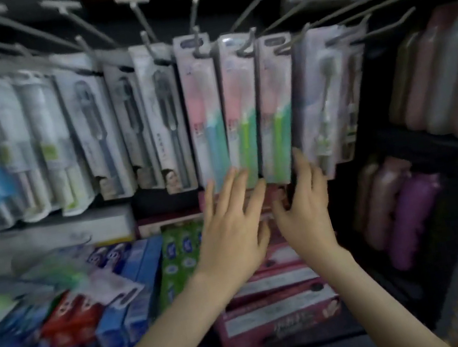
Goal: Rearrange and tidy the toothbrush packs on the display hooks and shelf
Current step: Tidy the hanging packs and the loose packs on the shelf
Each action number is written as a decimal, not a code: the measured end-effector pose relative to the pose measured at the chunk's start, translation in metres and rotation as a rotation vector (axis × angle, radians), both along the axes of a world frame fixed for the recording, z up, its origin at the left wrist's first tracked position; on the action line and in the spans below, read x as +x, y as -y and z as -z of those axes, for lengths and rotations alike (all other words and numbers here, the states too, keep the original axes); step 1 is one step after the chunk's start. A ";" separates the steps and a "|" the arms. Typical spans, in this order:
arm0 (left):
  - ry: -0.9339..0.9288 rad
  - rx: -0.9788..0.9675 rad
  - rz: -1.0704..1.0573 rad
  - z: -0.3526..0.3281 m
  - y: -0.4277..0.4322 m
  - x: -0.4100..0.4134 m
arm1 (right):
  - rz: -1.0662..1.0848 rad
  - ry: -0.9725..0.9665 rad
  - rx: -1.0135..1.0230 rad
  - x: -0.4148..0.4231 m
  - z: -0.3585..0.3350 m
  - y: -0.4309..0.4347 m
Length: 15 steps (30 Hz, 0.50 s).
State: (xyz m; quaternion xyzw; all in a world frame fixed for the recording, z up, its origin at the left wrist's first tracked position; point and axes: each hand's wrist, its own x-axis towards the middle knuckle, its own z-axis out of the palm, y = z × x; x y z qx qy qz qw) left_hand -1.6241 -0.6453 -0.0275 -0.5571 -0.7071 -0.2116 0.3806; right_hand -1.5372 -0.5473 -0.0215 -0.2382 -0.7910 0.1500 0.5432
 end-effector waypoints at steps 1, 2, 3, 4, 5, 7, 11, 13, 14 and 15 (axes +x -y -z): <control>0.025 -0.018 -0.029 0.010 0.016 -0.006 | -0.078 0.059 -0.006 -0.010 0.009 0.012; 0.058 -0.041 -0.065 0.019 0.033 -0.013 | -0.151 0.126 -0.009 -0.020 0.018 0.023; 0.091 -0.058 -0.110 0.030 0.054 -0.023 | -0.225 0.196 -0.024 -0.034 0.028 0.037; 0.112 -0.063 -0.133 0.037 0.067 -0.029 | -0.280 0.260 -0.052 -0.042 0.035 0.044; 0.128 -0.074 -0.171 0.045 0.084 -0.038 | -0.333 0.320 -0.082 -0.052 0.043 0.055; 0.162 -0.110 -0.281 0.057 0.123 -0.056 | -0.422 0.418 -0.102 -0.076 0.054 0.083; 0.223 -0.123 -0.397 0.074 0.190 -0.087 | -0.541 0.646 -0.087 -0.116 0.055 0.138; 0.249 -0.129 -0.435 0.079 0.215 -0.095 | -0.533 0.788 -0.116 -0.131 0.051 0.155; 0.262 -0.134 -0.441 0.080 0.225 -0.098 | -0.525 0.846 -0.152 -0.136 0.049 0.159; 0.270 -0.138 -0.442 0.081 0.235 -0.101 | -0.521 0.887 -0.196 -0.140 0.048 0.162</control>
